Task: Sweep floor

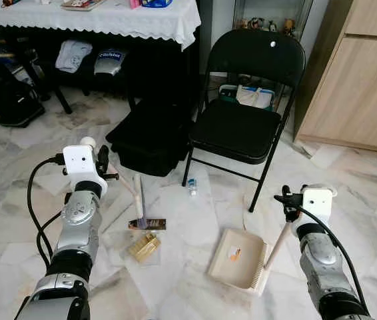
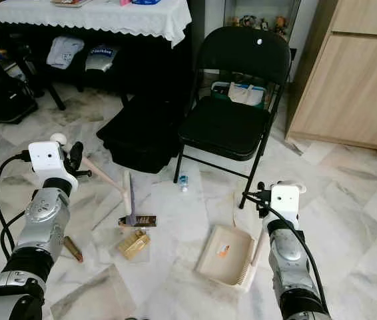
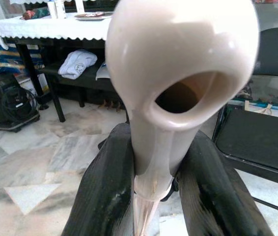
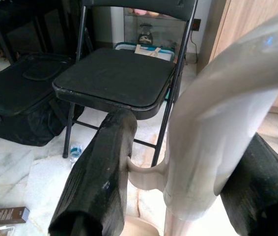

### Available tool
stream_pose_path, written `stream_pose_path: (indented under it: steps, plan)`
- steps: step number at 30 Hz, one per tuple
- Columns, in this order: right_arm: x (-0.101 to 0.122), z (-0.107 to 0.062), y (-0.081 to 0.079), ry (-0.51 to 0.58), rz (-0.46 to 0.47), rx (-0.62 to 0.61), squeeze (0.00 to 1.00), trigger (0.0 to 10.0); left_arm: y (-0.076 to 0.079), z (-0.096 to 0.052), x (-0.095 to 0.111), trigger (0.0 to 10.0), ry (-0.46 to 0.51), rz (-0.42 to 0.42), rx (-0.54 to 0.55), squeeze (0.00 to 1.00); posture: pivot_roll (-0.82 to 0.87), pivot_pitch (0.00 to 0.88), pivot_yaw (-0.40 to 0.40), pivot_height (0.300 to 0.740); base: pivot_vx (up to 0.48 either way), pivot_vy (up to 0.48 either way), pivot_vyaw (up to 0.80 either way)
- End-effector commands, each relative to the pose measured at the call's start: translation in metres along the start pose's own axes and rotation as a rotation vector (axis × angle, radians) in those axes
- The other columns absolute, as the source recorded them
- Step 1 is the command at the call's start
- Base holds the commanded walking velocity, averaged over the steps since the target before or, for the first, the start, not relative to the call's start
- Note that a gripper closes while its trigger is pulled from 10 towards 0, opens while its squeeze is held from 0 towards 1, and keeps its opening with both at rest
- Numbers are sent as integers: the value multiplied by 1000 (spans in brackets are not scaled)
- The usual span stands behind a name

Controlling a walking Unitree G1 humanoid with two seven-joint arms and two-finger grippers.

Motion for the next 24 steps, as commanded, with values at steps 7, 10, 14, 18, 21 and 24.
stream_pose_path:
  steps: [7,10,14,18,21,24]
  plan:
    - [20,6,-4,95,35,14,0,10000,-2,2,10,10000,59,9,7,0,-6,92,55,740,0,0,0]
    - [20,6,-4,96,32,13,0,10000,0,3,10,10000,57,7,4,0,-6,92,55,740,0,241,0]
    - [20,6,-4,96,33,11,0,10000,1,3,9,10000,54,3,-2,0,-8,84,56,740,0,413,0]
    - [20,6,-5,97,42,13,0,10000,2,3,9,10000,53,0,-9,0,-7,81,56,740,0,469,0]
    - [20,6,-6,99,44,15,0,10000,3,3,9,10000,54,-1,-15,0,-8,77,57,740,0,469,0]
    - [20,6,-6,99,45,17,0,10000,4,3,9,10000,55,-3,-22,0,-7,73,59,740,0,469,0]
Point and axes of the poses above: a point about 5 cm out from each wrist's last joint towards the gripper, its own z axis pointing out of the wrist towards the gripper, its own x axis along the axis of the wrist's last joint, y = z × x, the point moved 1 cm from there along z, pointing out of the wrist towards the gripper, and after that the axes turned 2 degrees about -z, right-handed, at the moved point
